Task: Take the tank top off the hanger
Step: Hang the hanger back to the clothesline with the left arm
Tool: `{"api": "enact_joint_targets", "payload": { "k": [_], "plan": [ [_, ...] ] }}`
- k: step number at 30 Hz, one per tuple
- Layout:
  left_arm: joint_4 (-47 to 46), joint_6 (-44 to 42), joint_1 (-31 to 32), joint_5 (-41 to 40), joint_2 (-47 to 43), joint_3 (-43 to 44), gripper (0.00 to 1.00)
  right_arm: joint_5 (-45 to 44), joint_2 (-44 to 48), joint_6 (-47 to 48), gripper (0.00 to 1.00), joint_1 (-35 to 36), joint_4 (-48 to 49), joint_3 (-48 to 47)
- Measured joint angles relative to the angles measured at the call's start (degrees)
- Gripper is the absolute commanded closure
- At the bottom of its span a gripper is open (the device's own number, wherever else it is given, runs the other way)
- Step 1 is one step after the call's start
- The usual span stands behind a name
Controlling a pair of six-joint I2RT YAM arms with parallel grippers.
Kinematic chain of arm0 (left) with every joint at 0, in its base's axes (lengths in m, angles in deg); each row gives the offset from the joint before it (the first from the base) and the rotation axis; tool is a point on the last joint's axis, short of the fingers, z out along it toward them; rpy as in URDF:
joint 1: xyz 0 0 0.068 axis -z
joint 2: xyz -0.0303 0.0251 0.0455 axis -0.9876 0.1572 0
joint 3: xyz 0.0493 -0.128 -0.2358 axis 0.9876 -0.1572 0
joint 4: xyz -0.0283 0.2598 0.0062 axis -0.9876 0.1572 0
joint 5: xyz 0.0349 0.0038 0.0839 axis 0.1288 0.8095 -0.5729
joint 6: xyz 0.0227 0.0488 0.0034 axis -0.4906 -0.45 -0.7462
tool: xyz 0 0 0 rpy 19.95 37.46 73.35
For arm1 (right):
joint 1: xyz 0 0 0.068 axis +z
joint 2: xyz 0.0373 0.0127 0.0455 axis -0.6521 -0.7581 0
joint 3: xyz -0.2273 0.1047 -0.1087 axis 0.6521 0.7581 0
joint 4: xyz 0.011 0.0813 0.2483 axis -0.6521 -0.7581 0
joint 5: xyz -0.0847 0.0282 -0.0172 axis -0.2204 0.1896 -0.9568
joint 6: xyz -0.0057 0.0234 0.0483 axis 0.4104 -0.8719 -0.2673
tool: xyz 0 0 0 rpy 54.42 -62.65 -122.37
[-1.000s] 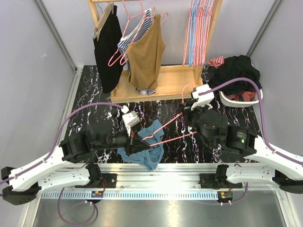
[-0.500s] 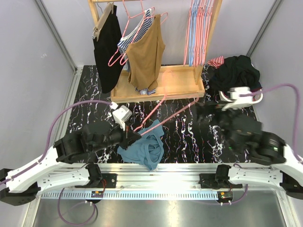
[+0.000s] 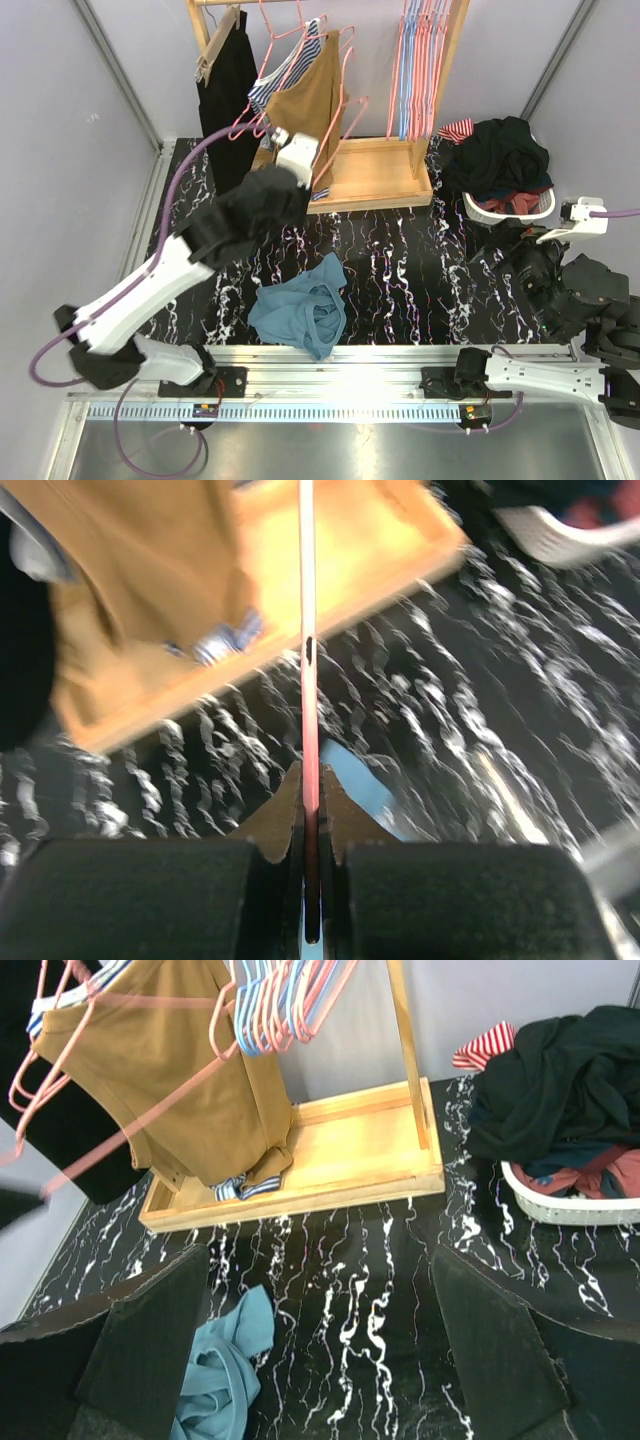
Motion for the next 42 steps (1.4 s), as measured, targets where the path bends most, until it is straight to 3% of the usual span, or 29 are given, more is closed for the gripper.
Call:
{"api": "enact_joint_targets", "payload": {
  "k": [4, 10, 18, 22, 28, 29, 30, 32, 33, 42],
  "plan": [
    [1.18, -3.65, -4.0, -2.19, 10.62, 11.8, 1.0, 0.85, 1.05, -1.79, 0.0, 0.0, -2.64, 0.13],
    [1.6, -7.67, -4.83, -4.11, 22.43, 29.4, 1.0, 2.05, 2.6, -3.37, 0.0, 0.02, -4.68, 0.72],
    [6.38, -7.8, -11.08, -1.46, 35.3, 50.95, 1.0, 4.2, 3.23, -6.05, 0.0, 0.0, -7.89, 1.55],
    [9.2, -6.54, -14.97, 1.38, 39.47, 55.87, 1.0, 4.66, 3.82, -7.48, 0.0, 0.0, -9.25, 2.1],
    [12.15, -4.35, -17.84, 8.96, 40.98, 56.19, 1.0, 6.1, 4.02, -9.38, 0.0, 0.0, -10.03, 3.08],
    [12.33, -3.91, -17.84, 10.12, 40.85, 56.06, 0.95, 6.49, 4.0, -9.6, 0.0, 0.0, -10.14, 3.45],
    [12.37, -3.54, -17.84, 10.99, 40.7, 55.74, 0.73, 6.93, 3.93, -9.77, 0.0, 0.0, -10.32, 3.91],
    [11.85, -2.27, -17.64, 13.33, 39.43, 52.63, 0.55, 7.76, 3.58, -10.16, 0.0, 0.0, -10.56, 4.92],
    [11.37, -2.05, -17.57, 14.03, 38.47, 50.56, 0.02, 8.31, 3.23, -10.4, 0.0, 0.0, -10.71, 5.44],
    [2.29, 0.66, -16.22, 16.37, 17.05, 16.44, 0.01, 16.9, -5.55, -11.37, 0.0, -0.09, -5.6, 16.9]
  ]
}}
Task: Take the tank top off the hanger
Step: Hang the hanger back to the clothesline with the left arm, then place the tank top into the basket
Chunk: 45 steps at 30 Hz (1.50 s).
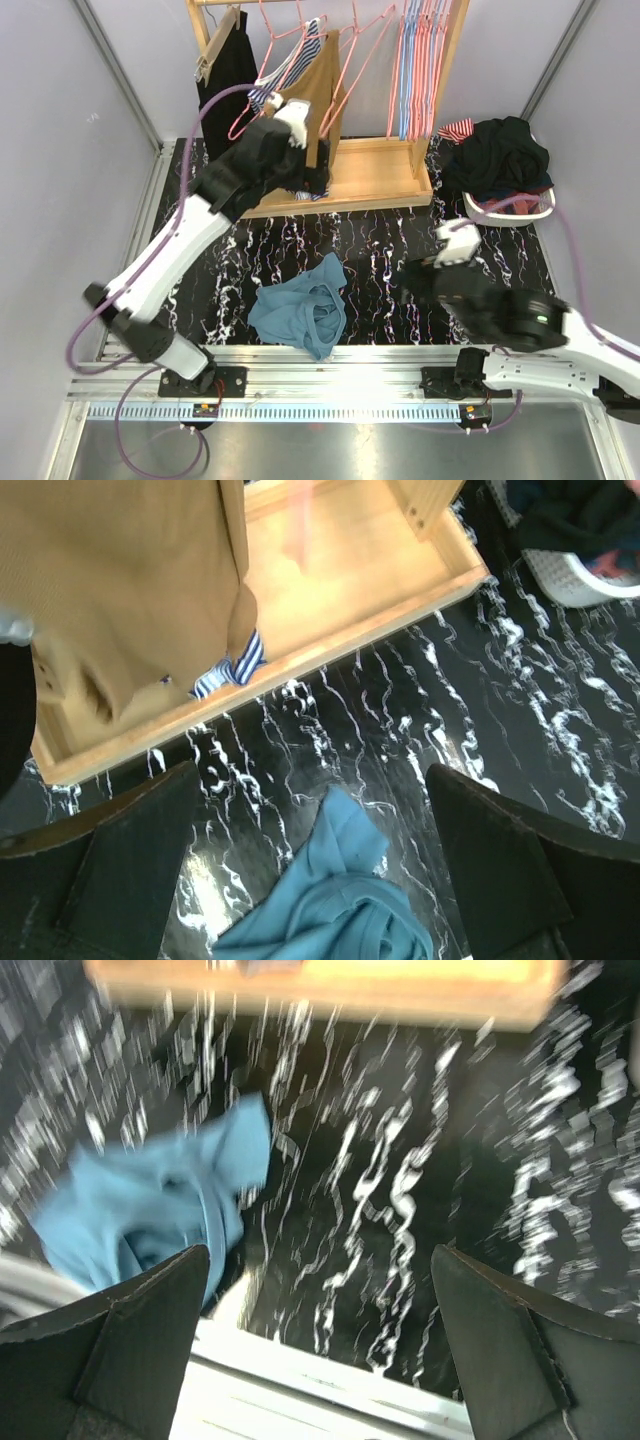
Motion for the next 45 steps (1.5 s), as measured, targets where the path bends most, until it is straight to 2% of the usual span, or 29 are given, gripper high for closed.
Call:
{"api": "enact_joint_targets", "payload": {
  "k": [5, 9, 14, 19, 20, 21, 23, 24, 28, 30, 36, 41, 45],
  "plan": [
    [-8.0, 1.64, 3.43, -0.79, -21.33, -19.89, 0.01, 9.9, -15.04, 0.44, 0.0, -0.13, 11.8, 7.54],
    [-12.59, 3.48, 4.96, -0.72, -37.51, -33.09, 0.01, 20.09, -33.73, 0.92, 0.0, -0.22, 24.59, 8.72],
    [-12.52, 5.62, 4.92, -0.96, -50.42, -41.79, 0.01, 29.81, -53.31, 1.42, 0.0, 0.9, 36.72, 5.16],
    [-11.56, 6.8, 4.92, -1.33, -57.57, -47.28, 0.01, 32.2, -66.84, 0.74, 0.0, 2.38, 40.15, -6.05],
    [-11.21, 6.91, 4.92, -1.44, -58.8, -47.93, 0.01, 31.54, -69.31, 0.15, 0.05, 2.43, 40.19, -9.05],
    [-10.93, 6.95, 4.92, -1.62, -59.84, -48.46, 0.01, 30.73, -71.43, -0.63, 0.15, 2.4, 39.78, -11.91],
    [-10.8, 6.95, 4.92, -1.92, -61.81, -49.27, 0.01, 29.57, -74.01, -2.4, 0.88, 1.79, 40.13, -14.84],
    [-10.78, 6.95, 4.92, -2.08, -62.64, -49.59, 0.01, 29.55, -74.42, -3.74, 1.0, 0.98, 40.61, -14.73],
    [-10.82, 6.97, 4.92, -2.32, -64.94, -50.73, 0.01, 31.26, -69.83, -10.62, 1.0, -4.79, 45.48, -6.54],
    [-10.8, 7.15, 4.92, -2.25, -65.24, -51.1, 0.01, 30.69, -64.06, -12.81, 1.0, -10.08, 45.79, 0.42],
    [-10.88, 7.98, 4.92, -0.17, -65.05, -51.58, 0.01, 23.63, -40.39, -15.21, 1.0, -23.93, 35.39, 16.85],
    [-11.54, 8.85, 4.92, 2.56, -64.13, -51.6, 0.01, 18.75, -17.16, -14.03, 1.0, -33.59, 28.02, 18.86],
    [-11.72, 9.51, 4.92, 4.11, -63.23, -51.6, 0.01, 17.79, -8.96, -9.64, 1.0, -45.99, 25.97, 16.13]
  ]
}}
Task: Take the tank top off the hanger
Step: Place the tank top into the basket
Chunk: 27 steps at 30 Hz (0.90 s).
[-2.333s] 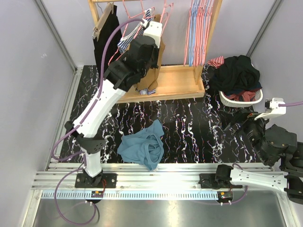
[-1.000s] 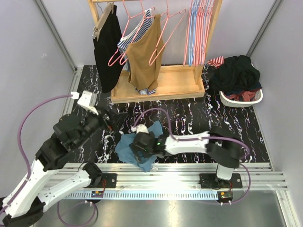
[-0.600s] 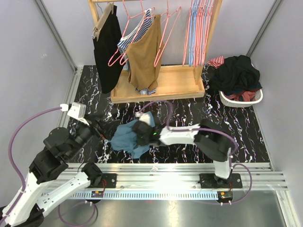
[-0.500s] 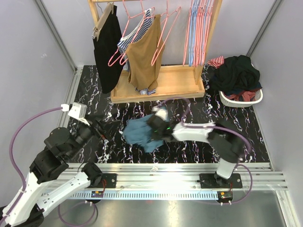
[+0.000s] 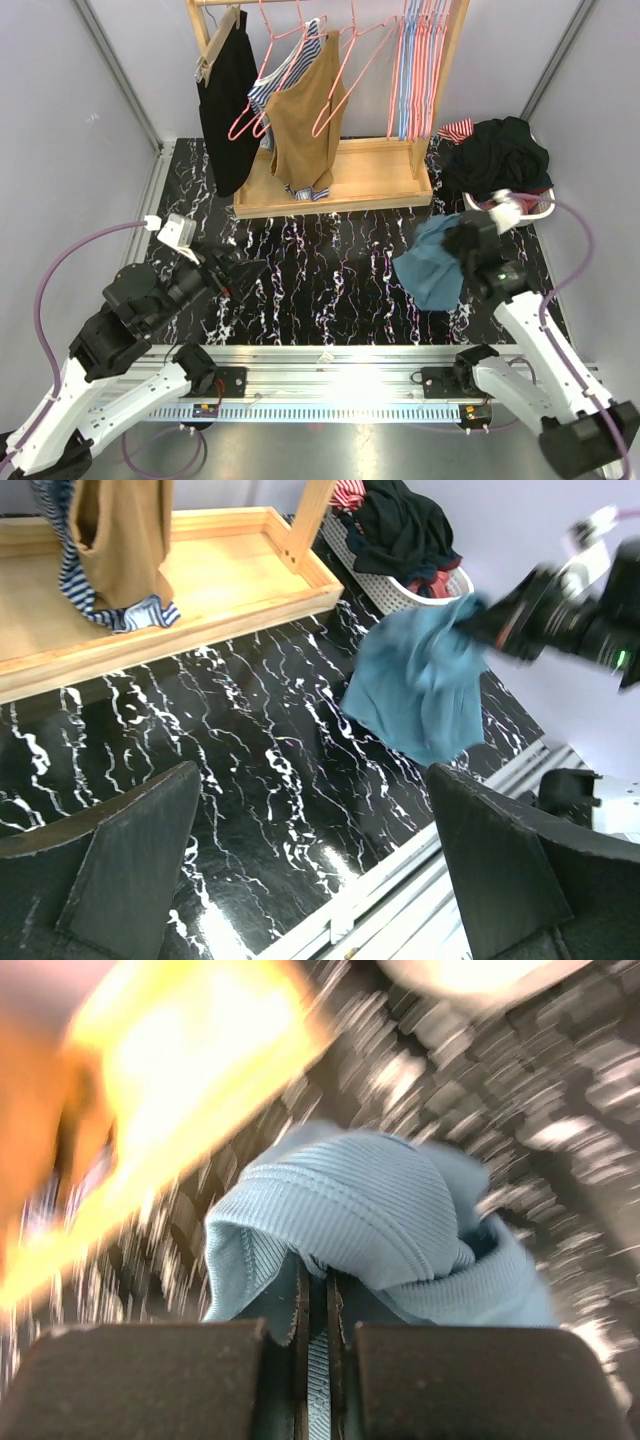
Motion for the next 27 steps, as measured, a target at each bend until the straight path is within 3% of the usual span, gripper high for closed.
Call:
{"api": "enact_joint_targets", "payload": {
  "k": [4, 8, 20, 23, 27],
  "plan": [
    [-0.33, 0.5, 0.0, 1.55, 0.76, 0.0, 0.01, 4.35, -2.1, 4.42, 1.0, -17.9, 0.57, -5.99],
    [-0.33, 0.72, 0.0, 2.82, 1.62, 0.0, 0.01, 10.32, -12.63, 6.75, 1.0, -30.99, 1.25, -18.18],
    [0.74, 2.29, 0.0, 4.63, -1.38, -0.24, 0.01, 17.53, -46.84, 9.6, 1.0, -39.58, 5.27, -74.34],
    [0.87, 2.38, 0.0, 4.81, -2.08, -0.57, 0.01, 20.83, -51.63, 8.63, 1.0, -41.57, 5.31, -76.39],
    [0.94, 2.38, 0.0, 4.81, -2.29, -0.72, 0.01, 22.36, -58.03, 6.99, 1.0, -42.99, 5.68, -70.55]
  ]
}}
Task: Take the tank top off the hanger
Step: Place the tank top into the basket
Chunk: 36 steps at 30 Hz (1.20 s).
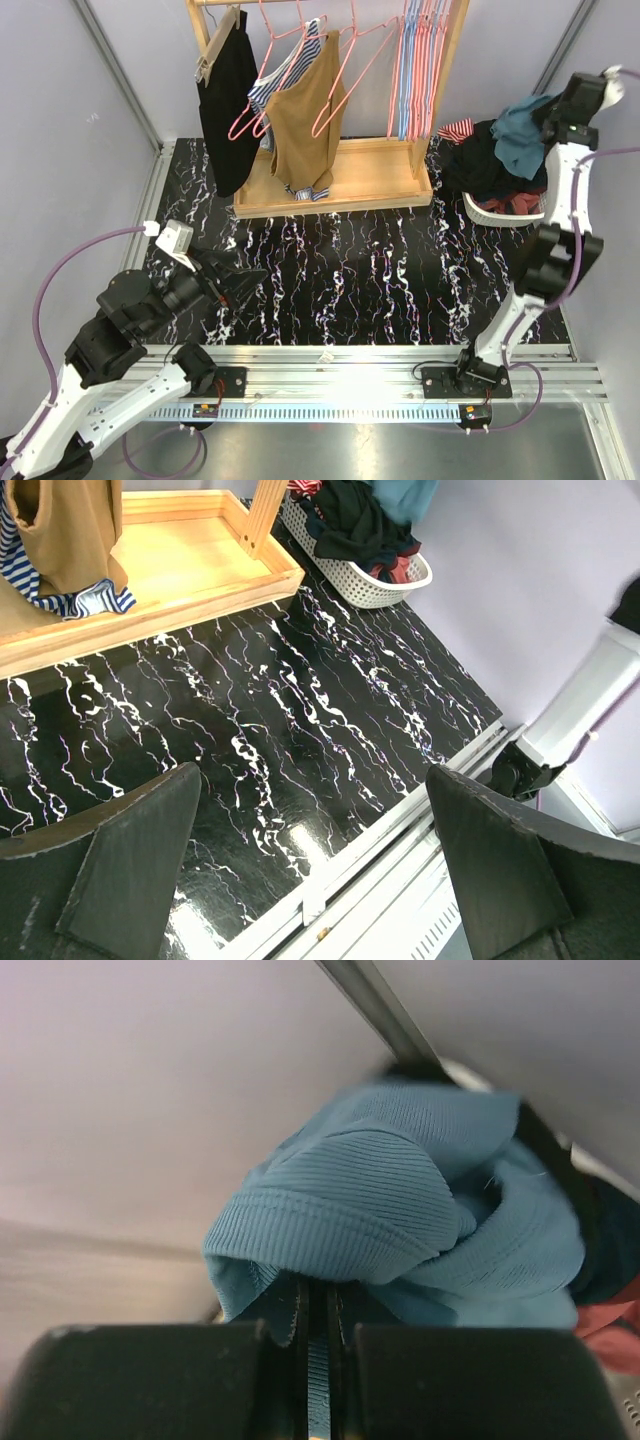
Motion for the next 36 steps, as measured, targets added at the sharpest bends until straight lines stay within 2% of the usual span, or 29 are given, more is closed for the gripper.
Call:
{"api": "enact_joint_targets", "payload": {
  "k": [2, 7, 9, 10, 11, 12, 18, 19, 25, 29, 36],
  "plan": [
    [0.02, 0.02, 0.0, 0.0, 0.0, 0.0, 0.01, 1.31, -6.84, -0.44, 1.0, -0.13, -2.34, -0.48],
    [0.28, 0.48, 0.0, 0.0, -0.17, -0.02, 0.01, 6.64, -27.1, -2.08, 1.0, -0.07, -9.22, -8.92],
    [0.72, 0.83, 0.0, -0.02, -0.59, -0.09, 0.01, 8.31, -28.85, -3.17, 0.98, -0.2, -8.04, -9.38],
    [0.98, 0.9, 0.0, 0.0, -0.83, -0.11, 0.01, 8.44, -28.11, -3.19, 0.94, -0.24, -8.04, -9.31],
    [1.33, 1.01, 0.0, -0.02, -1.14, -0.11, 0.01, 8.44, -27.12, -3.19, 0.88, -0.28, -8.39, -9.09],
    [1.64, 1.05, 0.0, 0.0, -1.4, -0.2, 0.01, 8.41, -26.47, -3.19, 0.75, -0.33, -8.81, -9.01],
    [1.84, 1.64, 0.0, 0.02, -2.16, -1.18, 0.01, 8.61, -25.46, -2.78, 0.22, -0.26, -12.17, -10.54],
    [1.99, 1.66, 0.0, 0.02, -2.27, -1.27, 0.01, 8.85, -24.37, -2.78, 0.01, -0.26, -11.61, -9.35],
    [2.56, 1.68, 0.0, 0.0, -3.56, -1.31, 0.01, 8.9, -10.82, -2.73, 0.0, -0.28, -13.2, -2.73],
    [2.93, 1.68, 0.0, 0.02, -4.55, -1.31, 0.01, 8.76, 3.67, -2.82, 0.0, -0.28, -11.58, 0.85],
    [2.03, 1.68, 0.0, 0.74, -5.49, -2.05, 0.01, 13.64, 36.22, -3.19, 0.0, -0.33, 0.22, 24.24]
  ]
}}
